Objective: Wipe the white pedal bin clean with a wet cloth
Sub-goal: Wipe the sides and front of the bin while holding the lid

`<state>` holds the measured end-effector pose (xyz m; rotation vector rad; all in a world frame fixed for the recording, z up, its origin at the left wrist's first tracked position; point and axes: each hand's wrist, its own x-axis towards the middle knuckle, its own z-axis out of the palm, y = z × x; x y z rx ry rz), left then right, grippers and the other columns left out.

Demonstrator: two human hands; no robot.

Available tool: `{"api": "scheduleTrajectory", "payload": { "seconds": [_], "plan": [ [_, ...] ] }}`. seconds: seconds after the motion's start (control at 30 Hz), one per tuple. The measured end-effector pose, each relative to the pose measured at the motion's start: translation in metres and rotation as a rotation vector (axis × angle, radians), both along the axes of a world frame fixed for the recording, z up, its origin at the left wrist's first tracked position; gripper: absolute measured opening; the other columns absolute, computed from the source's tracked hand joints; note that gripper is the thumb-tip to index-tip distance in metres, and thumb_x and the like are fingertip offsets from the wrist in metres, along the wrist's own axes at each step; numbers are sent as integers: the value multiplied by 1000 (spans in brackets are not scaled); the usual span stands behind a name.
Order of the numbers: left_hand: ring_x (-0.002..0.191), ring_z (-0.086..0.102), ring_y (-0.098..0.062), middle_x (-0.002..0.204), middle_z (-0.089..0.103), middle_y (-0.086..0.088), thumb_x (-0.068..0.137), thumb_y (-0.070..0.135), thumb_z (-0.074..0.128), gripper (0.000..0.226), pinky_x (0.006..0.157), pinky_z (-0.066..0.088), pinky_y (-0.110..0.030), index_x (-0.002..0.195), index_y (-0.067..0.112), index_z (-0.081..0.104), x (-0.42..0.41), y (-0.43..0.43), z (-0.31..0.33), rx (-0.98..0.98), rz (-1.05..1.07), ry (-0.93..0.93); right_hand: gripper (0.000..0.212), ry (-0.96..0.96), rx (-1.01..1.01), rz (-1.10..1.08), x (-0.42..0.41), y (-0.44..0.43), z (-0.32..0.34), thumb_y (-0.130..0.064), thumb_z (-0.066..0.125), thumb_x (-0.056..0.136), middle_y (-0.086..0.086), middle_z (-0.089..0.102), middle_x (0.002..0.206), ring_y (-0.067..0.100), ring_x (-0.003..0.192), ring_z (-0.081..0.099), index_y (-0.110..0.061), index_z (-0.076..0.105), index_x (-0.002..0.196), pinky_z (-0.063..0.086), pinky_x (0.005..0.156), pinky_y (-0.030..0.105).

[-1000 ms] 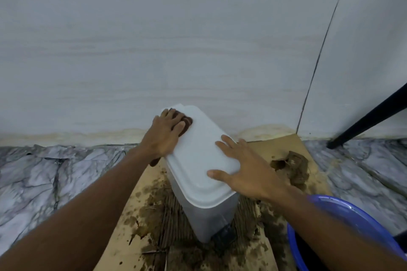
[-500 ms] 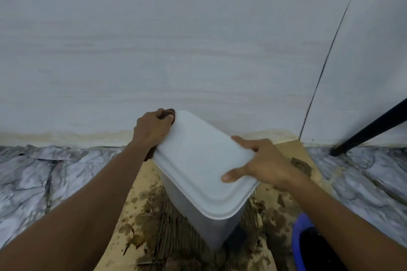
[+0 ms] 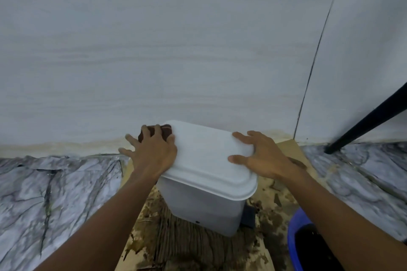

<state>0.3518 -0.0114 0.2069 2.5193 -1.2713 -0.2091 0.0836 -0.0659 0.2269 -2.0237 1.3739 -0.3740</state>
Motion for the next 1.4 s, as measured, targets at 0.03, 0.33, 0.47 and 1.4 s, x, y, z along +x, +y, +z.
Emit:
{"api": "scheduleTrajectory", "payload": {
  "seconds": [0.03,0.33,0.47,1.4],
  "plan": [
    [149,7,-51,167,11,-8,103,56,26,63,116,9,-70,158,25,22,-2,-2,1,22,-45,-22,83,54,-45,-16,1,8,2,-65,69,81,-7,18,166,20,153,18,-44,34,153,20,123,41],
    [155,10,-31,170,8,6,104,58,26,53,119,8,-64,156,47,26,37,-27,13,89,-434,-69,95,12,23,-138,8,41,-6,-82,68,65,0,7,168,29,152,23,-54,33,149,32,117,45],
    [150,27,-31,167,21,4,94,64,51,62,121,23,-52,152,52,32,59,-24,20,13,-336,219,101,-156,89,-133,10,41,-9,-69,84,57,-4,26,161,22,146,34,-49,42,147,37,114,39],
    [129,51,-31,138,60,-5,94,54,45,59,108,42,-55,136,16,62,0,40,-27,-518,-190,87,80,29,-209,173,-12,-1,-27,-65,72,76,-18,9,167,14,156,2,-50,38,147,11,126,47]
  ]
}}
